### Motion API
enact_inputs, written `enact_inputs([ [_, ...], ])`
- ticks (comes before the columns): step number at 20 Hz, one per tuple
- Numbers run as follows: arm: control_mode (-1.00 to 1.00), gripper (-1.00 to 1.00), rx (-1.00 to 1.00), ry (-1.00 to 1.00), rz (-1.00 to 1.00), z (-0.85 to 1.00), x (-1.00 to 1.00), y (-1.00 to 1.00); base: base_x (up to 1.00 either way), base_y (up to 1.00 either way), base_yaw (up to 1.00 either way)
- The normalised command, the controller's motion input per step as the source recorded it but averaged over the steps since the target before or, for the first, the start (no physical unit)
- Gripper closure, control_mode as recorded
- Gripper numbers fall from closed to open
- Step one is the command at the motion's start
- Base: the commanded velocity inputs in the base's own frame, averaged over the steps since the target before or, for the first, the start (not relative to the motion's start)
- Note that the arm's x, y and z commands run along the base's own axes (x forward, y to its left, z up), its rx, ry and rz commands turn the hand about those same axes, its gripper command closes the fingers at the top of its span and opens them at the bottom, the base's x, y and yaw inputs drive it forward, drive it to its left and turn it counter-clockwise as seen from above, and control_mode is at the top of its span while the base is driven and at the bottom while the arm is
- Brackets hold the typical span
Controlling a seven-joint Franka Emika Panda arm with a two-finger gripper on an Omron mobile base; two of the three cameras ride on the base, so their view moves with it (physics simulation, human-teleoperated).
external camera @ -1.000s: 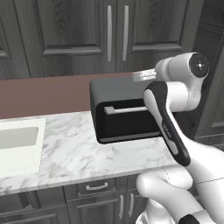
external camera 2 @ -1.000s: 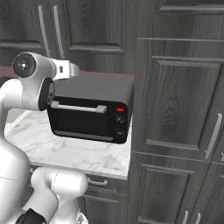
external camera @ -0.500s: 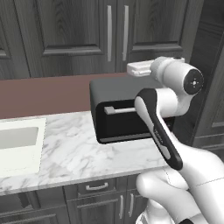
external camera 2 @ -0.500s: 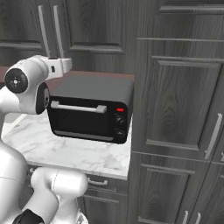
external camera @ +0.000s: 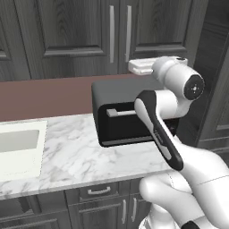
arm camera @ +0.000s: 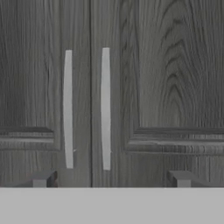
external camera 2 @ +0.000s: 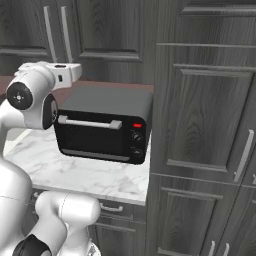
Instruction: Get the candle and the liquor from the cabinet and move them to the dining counter.
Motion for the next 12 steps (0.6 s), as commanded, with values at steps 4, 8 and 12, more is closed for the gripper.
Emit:
enact_inputs([
  [4,-1.0,-1.0,0.0,0.0,0.0,0.0,0.09,0.0,0.0,0.0,0.0],
  [8,-1.0,-1.0,0.0,-0.04,0.0,0.11,0.22,0.0,0.0,0.0,0.0],
  [12,-1.0,-1.0,0.0,-0.16,0.0,0.22,0.06,0.0,0.0,0.0,0.0],
])
